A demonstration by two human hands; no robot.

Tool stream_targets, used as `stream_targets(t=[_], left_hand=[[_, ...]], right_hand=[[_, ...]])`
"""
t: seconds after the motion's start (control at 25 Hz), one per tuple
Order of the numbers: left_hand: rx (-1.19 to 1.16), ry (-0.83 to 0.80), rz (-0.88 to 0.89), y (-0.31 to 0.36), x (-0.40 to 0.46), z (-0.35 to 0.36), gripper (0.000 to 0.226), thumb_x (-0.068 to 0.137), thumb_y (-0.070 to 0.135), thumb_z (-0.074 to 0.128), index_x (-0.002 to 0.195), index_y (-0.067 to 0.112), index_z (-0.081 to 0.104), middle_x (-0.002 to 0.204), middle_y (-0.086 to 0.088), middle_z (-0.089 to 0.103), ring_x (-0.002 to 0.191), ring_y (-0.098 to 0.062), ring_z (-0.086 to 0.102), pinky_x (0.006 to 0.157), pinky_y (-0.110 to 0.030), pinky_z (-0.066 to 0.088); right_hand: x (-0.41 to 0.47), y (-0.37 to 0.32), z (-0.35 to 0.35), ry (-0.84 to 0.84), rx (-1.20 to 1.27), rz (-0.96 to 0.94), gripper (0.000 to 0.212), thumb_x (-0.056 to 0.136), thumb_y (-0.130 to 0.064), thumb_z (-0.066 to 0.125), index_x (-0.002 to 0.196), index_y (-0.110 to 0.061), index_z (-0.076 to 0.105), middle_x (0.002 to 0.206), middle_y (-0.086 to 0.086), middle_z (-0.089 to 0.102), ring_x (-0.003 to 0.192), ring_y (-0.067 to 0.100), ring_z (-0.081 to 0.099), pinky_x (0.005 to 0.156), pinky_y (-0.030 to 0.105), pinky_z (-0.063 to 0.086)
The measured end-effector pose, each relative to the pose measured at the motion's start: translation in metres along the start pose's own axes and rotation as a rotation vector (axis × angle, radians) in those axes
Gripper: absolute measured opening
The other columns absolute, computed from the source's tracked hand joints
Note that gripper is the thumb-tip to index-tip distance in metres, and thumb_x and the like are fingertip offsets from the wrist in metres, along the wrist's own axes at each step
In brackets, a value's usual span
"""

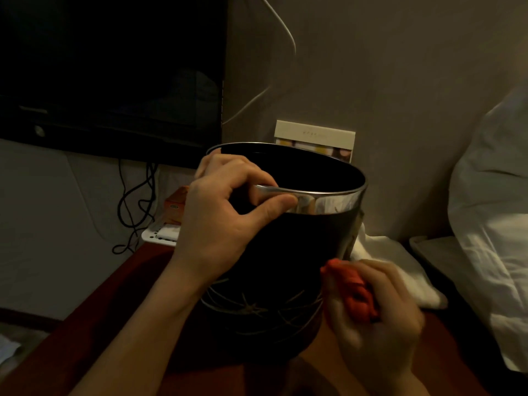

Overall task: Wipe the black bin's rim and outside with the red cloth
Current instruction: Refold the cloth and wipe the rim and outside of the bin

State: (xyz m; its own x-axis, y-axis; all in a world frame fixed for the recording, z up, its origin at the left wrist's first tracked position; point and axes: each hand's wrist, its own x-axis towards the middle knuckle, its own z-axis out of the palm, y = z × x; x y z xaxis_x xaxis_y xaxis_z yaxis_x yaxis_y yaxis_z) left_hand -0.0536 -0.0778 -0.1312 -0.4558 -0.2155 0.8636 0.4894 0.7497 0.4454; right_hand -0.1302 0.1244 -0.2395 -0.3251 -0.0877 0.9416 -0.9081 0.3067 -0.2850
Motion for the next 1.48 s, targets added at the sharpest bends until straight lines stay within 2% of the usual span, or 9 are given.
stream_targets(t=[0.2, 0.44, 0.68, 0.76, 0.88, 1.08, 1.16, 1.28, 1.48], left_hand=[[0.014, 0.014, 0.016, -0.002, 0.000, 0.001, 0.020, 0.076, 0.044, 0.070, 0.086, 0.029, 0.062, 0.095, 0.015, 0.056, 0.098, -0.006, 0.051, 0.089, -0.039, 0.043], [-0.006, 0.011, 0.000, 0.000, 0.001, 0.002, 0.018, 0.076, 0.042, 0.070, 0.085, 0.028, 0.062, 0.095, 0.012, 0.056, 0.098, -0.004, 0.049, 0.090, -0.036, 0.041], [0.008, 0.006, 0.014, -0.002, 0.001, 0.000, 0.018, 0.077, 0.043, 0.068, 0.084, 0.028, 0.062, 0.091, 0.010, 0.057, 0.097, -0.009, 0.052, 0.092, -0.023, 0.037], [-0.003, 0.005, 0.004, -0.001, 0.001, -0.002, 0.017, 0.078, 0.042, 0.066, 0.084, 0.026, 0.062, 0.087, 0.012, 0.058, 0.097, -0.009, 0.052, 0.092, -0.022, 0.036], [0.042, 0.013, 0.025, 0.005, -0.001, 0.000, 0.015, 0.083, 0.041, 0.061, 0.085, 0.026, 0.061, 0.084, 0.014, 0.058, 0.096, -0.004, 0.050, 0.097, -0.033, 0.036], [0.278, -0.024, 0.119, 0.027, -0.011, 0.027, 0.029, 0.082, 0.050, 0.061, 0.099, 0.027, 0.060, 0.095, 0.018, 0.053, 0.105, -0.004, 0.046, 0.109, -0.038, 0.020], [0.215, -0.016, 0.107, 0.024, -0.009, 0.023, 0.028, 0.079, 0.051, 0.064, 0.097, 0.029, 0.060, 0.091, 0.020, 0.054, 0.103, 0.001, 0.045, 0.107, -0.033, 0.022], [0.087, -0.001, 0.051, 0.012, -0.004, 0.009, 0.021, 0.077, 0.049, 0.065, 0.089, 0.033, 0.059, 0.085, 0.015, 0.056, 0.099, 0.004, 0.046, 0.095, -0.025, 0.033], [0.008, 0.022, 0.025, 0.004, -0.001, 0.004, 0.016, 0.077, 0.044, 0.067, 0.083, 0.031, 0.061, 0.089, 0.014, 0.057, 0.096, -0.012, 0.052, 0.085, -0.042, 0.043]], right_hand=[[-0.042, -0.003, 0.028, -0.095, -0.070, -0.194, 0.015, 0.077, -0.012, 0.088, 0.088, -0.005, 0.082, 0.088, 0.009, 0.071, 0.068, 0.019, 0.063, 0.063, 0.029, 0.054], [-0.006, -0.005, 0.006, 0.033, -0.071, -0.021, 0.022, 0.088, -0.027, 0.075, 0.100, -0.009, 0.079, 0.097, 0.001, 0.067, 0.088, 0.001, 0.060, 0.087, 0.006, 0.044], [-0.031, -0.012, 0.027, -0.062, -0.067, -0.184, 0.013, 0.082, -0.017, 0.084, 0.090, -0.007, 0.083, 0.090, 0.006, 0.071, 0.072, 0.017, 0.065, 0.070, 0.024, 0.055], [-0.014, -0.008, 0.015, -0.021, -0.045, -0.090, 0.020, 0.086, -0.025, 0.078, 0.097, -0.008, 0.081, 0.095, 0.003, 0.069, 0.083, 0.006, 0.065, 0.080, 0.015, 0.051], [0.002, -0.006, 0.005, 0.032, -0.036, 0.021, 0.026, 0.090, -0.029, 0.070, 0.107, -0.010, 0.073, 0.103, -0.003, 0.062, 0.098, -0.010, 0.059, 0.087, 0.004, 0.044], [-0.017, -0.010, 0.014, -0.045, 0.026, 0.012, 0.023, 0.088, -0.025, 0.074, 0.103, -0.008, 0.079, 0.101, 0.003, 0.069, 0.092, 0.003, 0.065, 0.084, 0.012, 0.049], [-0.008, -0.011, 0.009, -0.054, 0.071, 0.049, 0.022, 0.088, -0.028, 0.073, 0.102, -0.012, 0.078, 0.099, 0.001, 0.068, 0.091, 0.001, 0.065, 0.082, 0.011, 0.048], [0.017, -0.012, -0.004, 0.065, 0.093, 0.180, 0.020, 0.089, -0.035, 0.068, 0.103, -0.020, 0.069, 0.098, -0.009, 0.063, 0.091, -0.004, 0.061, 0.080, 0.005, 0.044], [0.040, -0.001, -0.015, 0.140, 0.069, 0.245, 0.023, 0.094, -0.038, 0.067, 0.109, -0.021, 0.065, 0.101, -0.003, 0.061, 0.097, 0.001, 0.060, 0.084, 0.011, 0.044]])
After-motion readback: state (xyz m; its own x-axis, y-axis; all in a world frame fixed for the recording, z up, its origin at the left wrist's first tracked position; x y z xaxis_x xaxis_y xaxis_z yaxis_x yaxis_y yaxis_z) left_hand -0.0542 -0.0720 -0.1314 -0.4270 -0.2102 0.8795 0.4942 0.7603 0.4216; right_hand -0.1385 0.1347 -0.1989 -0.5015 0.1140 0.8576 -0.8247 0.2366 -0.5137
